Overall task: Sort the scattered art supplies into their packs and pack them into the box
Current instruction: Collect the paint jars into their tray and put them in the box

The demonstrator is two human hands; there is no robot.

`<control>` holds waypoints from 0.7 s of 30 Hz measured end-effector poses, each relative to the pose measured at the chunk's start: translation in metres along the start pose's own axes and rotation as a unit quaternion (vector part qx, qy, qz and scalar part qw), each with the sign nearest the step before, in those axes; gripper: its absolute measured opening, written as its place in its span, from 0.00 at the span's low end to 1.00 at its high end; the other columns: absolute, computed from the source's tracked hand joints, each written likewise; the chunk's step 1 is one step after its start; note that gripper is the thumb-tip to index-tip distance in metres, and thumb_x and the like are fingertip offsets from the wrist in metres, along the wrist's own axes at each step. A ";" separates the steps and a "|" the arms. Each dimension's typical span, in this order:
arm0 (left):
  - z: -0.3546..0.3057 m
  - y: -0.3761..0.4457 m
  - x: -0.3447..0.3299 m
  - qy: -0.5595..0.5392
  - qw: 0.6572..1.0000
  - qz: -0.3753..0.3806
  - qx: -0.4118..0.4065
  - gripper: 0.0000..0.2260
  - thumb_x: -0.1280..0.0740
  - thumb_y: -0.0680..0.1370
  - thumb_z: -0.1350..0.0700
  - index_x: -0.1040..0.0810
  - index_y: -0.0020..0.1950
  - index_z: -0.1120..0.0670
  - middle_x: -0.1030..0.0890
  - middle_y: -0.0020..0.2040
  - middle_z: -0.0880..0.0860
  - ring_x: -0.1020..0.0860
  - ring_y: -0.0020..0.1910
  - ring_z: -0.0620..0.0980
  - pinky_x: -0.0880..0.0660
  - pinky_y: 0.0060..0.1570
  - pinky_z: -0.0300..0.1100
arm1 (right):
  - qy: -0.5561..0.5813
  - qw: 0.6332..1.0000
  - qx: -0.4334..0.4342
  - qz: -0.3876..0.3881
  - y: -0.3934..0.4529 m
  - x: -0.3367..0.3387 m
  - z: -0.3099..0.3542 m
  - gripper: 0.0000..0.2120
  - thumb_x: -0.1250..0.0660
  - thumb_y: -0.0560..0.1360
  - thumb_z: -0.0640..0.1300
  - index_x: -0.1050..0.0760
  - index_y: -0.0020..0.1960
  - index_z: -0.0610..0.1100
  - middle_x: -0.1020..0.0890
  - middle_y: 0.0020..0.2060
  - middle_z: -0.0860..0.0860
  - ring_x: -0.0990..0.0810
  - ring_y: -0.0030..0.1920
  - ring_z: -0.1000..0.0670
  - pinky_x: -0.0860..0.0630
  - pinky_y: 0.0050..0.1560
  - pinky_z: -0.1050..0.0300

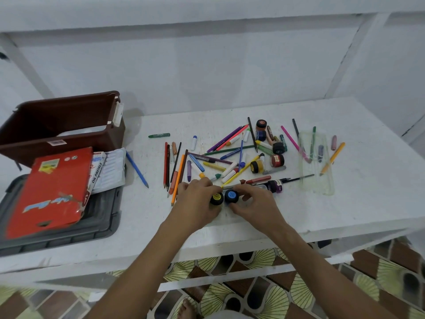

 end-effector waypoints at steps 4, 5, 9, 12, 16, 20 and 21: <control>-0.006 -0.001 -0.002 0.077 0.997 -0.018 -0.010 0.18 0.38 0.78 0.46 0.31 0.68 0.44 0.29 0.64 0.47 0.33 0.62 0.50 0.39 0.60 0.49 | -0.002 1.000 0.001 -0.006 0.000 0.000 -0.001 0.18 0.25 0.68 0.44 0.21 0.57 0.47 0.19 0.46 0.57 0.26 0.43 0.66 0.32 0.45 0.78; -0.007 -0.002 -0.003 0.077 0.997 -0.019 -0.013 0.19 0.39 0.79 0.45 0.32 0.69 0.44 0.30 0.64 0.47 0.33 0.62 0.50 0.39 0.60 0.49 | -0.003 1.000 0.002 -0.006 0.000 -0.001 -0.001 0.17 0.25 0.69 0.45 0.21 0.57 0.47 0.19 0.47 0.57 0.25 0.43 0.65 0.32 0.45 0.77; -0.003 -0.005 -0.003 0.050 0.998 -0.030 -0.016 0.17 0.39 0.79 0.44 0.30 0.68 0.42 0.28 0.61 0.46 0.32 0.60 0.49 0.39 0.59 0.48 | -0.010 1.000 0.002 -0.007 0.000 -0.002 -0.003 0.16 0.26 0.69 0.47 0.21 0.56 0.47 0.17 0.47 0.55 0.23 0.44 0.59 0.30 0.44 0.74; 0.001 -0.002 -0.004 0.026 0.999 -0.022 0.006 0.17 0.37 0.78 0.44 0.29 0.66 0.42 0.28 0.60 0.46 0.31 0.60 0.48 0.40 0.62 0.49 | -0.007 1.000 -0.002 -0.005 0.001 0.000 -0.002 0.15 0.25 0.68 0.46 0.21 0.54 0.48 0.18 0.46 0.57 0.24 0.42 0.62 0.30 0.43 0.75; 0.004 0.002 0.000 -0.007 0.999 -0.014 0.028 0.21 0.34 0.76 0.43 0.31 0.68 0.44 0.28 0.62 0.46 0.30 0.63 0.48 0.41 0.66 0.50 | 0.006 1.000 -0.005 0.007 0.002 0.001 -0.003 0.16 0.24 0.68 0.46 0.21 0.55 0.48 0.20 0.45 0.59 0.24 0.42 0.65 0.30 0.43 0.76; 0.008 0.003 0.002 -0.023 0.999 0.010 0.029 0.15 0.32 0.75 0.45 0.24 0.61 0.43 0.27 0.57 0.45 0.29 0.59 0.47 0.40 0.63 0.49 | 0.006 1.000 -0.003 0.007 0.002 0.001 -0.003 0.16 0.24 0.68 0.46 0.20 0.55 0.47 0.17 0.46 0.56 0.22 0.43 0.62 0.28 0.43 0.75; 0.008 0.004 0.000 -0.034 0.999 0.024 0.031 0.14 0.31 0.75 0.46 0.23 0.60 0.42 0.27 0.56 0.45 0.29 0.58 0.47 0.39 0.62 0.49 | 0.010 1.000 -0.006 0.005 0.002 0.002 -0.003 0.16 0.24 0.67 0.45 0.19 0.55 0.47 0.17 0.46 0.56 0.22 0.43 0.63 0.28 0.44 0.75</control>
Point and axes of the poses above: each hand's wrist, its own y-axis towards the middle knuckle, its own x-axis out of the back of the hand, z = x × y, the point moved 10 cm from there along y, towards the middle knuckle
